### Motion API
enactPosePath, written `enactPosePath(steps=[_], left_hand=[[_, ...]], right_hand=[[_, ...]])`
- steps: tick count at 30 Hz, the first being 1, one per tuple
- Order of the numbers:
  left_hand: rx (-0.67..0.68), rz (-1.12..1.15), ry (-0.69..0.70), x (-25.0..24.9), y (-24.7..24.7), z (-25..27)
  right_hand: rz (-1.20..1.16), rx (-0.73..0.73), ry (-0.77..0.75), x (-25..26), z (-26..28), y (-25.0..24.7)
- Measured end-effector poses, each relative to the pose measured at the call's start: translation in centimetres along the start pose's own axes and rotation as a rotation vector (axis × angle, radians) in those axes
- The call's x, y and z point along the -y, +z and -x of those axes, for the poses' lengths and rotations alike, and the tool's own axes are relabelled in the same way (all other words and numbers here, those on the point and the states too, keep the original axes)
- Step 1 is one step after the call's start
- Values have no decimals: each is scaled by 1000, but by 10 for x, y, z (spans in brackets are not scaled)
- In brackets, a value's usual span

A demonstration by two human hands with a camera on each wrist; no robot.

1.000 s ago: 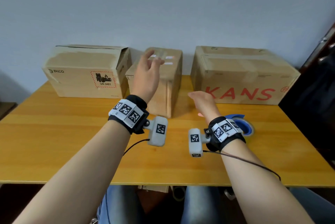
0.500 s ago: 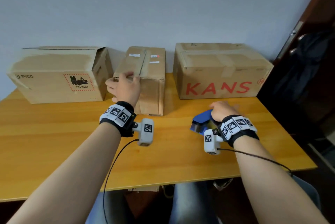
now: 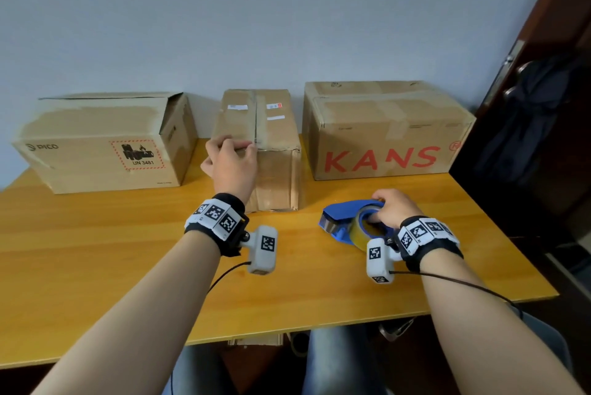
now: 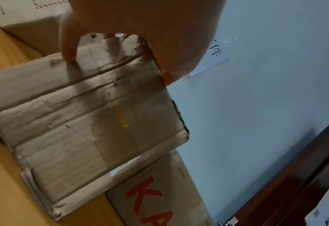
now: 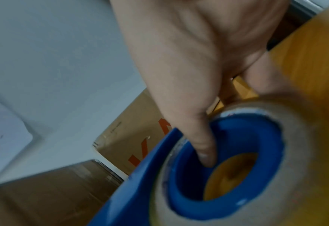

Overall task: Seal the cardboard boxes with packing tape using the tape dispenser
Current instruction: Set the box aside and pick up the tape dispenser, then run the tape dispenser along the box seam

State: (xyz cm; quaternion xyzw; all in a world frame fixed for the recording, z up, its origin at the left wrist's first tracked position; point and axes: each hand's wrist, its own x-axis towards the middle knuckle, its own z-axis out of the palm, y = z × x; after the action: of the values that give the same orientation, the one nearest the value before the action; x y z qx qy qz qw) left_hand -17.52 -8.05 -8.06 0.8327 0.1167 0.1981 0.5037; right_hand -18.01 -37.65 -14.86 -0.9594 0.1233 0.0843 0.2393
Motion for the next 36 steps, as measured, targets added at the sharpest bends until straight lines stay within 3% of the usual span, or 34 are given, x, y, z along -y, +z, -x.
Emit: enactPosePath(steps=[7,15,20,23,31,33,36], left_hand=[[59,-22,4,-1,-5,8],[250,-94,73,0,-18,3],[349,-85,144,3,-26,-6],[326,-133,144,-8,-30,-8],[165,33,187,-59,-50,-7],[260,148,153,-68,-52,-4],[400,321,-35,-78,-58,2]], right_hand=[[-384,-187,-184,36,13,-20],[-560,-460,-302,84,29,-49],[-613,-475,-319,103,30,-54],[-596,-495,-356,105,28,-53],[-565,-575,-574,107,31,-58],[-553,-597,-614,110,32,-59],[-533,-612,-657,115,34,-60]])
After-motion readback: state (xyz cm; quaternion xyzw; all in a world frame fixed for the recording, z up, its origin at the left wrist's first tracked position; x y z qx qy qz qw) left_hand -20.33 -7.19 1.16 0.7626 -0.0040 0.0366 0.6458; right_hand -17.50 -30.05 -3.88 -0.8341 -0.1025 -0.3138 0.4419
